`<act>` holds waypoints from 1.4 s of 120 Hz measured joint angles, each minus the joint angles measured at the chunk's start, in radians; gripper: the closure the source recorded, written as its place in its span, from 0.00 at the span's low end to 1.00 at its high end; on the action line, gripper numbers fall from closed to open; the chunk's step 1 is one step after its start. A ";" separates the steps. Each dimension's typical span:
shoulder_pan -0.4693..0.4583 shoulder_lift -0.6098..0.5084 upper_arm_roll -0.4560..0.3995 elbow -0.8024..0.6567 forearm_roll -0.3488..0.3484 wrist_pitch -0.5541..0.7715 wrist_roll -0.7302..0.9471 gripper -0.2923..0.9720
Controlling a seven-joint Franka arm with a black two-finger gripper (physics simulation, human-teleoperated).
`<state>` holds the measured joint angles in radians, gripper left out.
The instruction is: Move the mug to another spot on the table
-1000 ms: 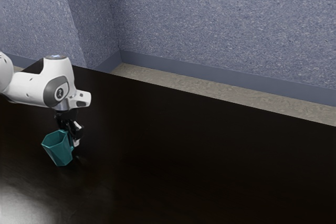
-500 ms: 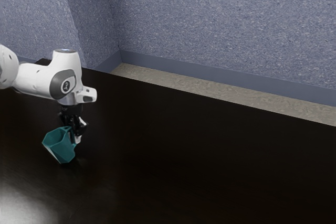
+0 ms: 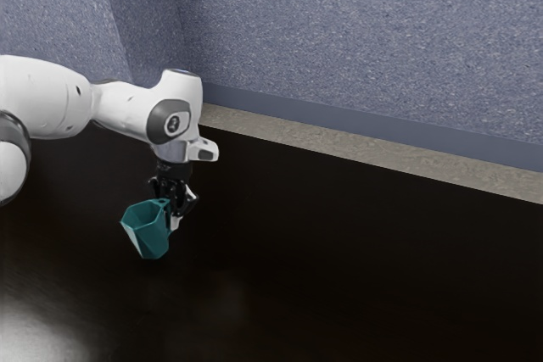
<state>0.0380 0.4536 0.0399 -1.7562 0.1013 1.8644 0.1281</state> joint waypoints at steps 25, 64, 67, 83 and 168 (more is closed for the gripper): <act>-0.068 0.085 -0.002 0.120 -0.027 -0.066 -0.066 0.77; -0.104 0.158 -0.004 0.198 -0.053 -0.105 -0.135 0.77; -0.106 0.165 -0.004 0.208 -0.054 -0.106 -0.139 0.78; -0.110 0.189 -0.015 0.232 -0.057 -0.110 -0.157 0.78; 0.045 -0.266 -0.087 0.229 -0.138 -0.112 -0.155 0.29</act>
<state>0.0833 0.1871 -0.0470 -1.5272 -0.0367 1.7523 -0.0271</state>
